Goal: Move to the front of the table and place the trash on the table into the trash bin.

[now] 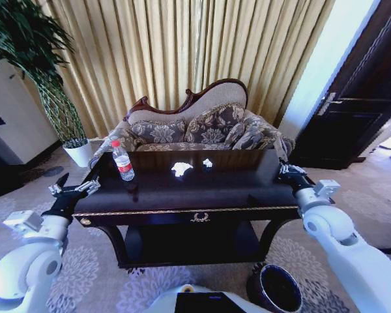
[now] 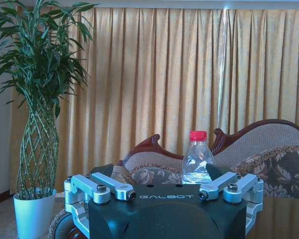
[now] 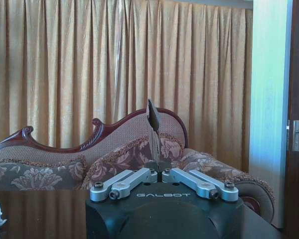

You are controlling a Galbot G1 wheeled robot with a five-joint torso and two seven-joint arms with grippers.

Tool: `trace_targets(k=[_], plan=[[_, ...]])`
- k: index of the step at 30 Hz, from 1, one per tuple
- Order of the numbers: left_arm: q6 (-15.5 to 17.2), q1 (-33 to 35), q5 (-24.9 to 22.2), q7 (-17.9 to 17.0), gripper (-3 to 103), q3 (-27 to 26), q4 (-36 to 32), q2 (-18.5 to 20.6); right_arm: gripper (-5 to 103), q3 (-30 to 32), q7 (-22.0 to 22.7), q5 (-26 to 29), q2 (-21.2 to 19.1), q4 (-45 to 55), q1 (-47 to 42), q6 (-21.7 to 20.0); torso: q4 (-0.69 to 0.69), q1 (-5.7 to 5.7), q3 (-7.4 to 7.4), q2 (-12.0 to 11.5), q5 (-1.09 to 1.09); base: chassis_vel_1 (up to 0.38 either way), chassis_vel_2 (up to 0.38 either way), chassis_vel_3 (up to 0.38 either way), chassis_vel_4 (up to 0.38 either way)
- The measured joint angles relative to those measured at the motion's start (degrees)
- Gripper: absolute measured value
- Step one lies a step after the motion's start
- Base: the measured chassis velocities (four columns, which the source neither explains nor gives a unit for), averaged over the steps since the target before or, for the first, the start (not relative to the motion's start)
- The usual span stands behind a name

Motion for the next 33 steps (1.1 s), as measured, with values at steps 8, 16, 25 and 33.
trace_targets(k=[8,16,25,33], plan=[[0.0,0.25,0.06,0.04,100,0.01,-0.45,-0.22,0,-0.05,0.34,0.19,0.02,0.59,-0.22,-0.19,0.0,0.0,0.0,0.0,0.0,0.0,0.0,0.0,0.0],[0.0,0.53,0.07,0.04,100,-0.15,-1.09,-0.27,0,0.2,0.42,0.18,0.19,0.78,-0.8,-0.22,0.0,0.0,0.0,0.0,0.0,0.056,-0.061,-0.056,0.058],[0.0,0.87,0.1,0.03,100,-0.11,-1.78,-0.43,0,0.92,0.4,0.19,0.23,1.02,-1.61,-0.23,0.0,0.0,0.0,0.0,0.01,0.101,-0.095,-0.109,0.102],[0.0,0.97,0.1,0.03,100,-0.15,-2.12,-0.43,0,0.99,0.36,0.14,0.27,1.19,-1.75,-0.21,0.0,0.0,0.0,0.0,0.0,0.109,-0.099,-0.107,0.111]])
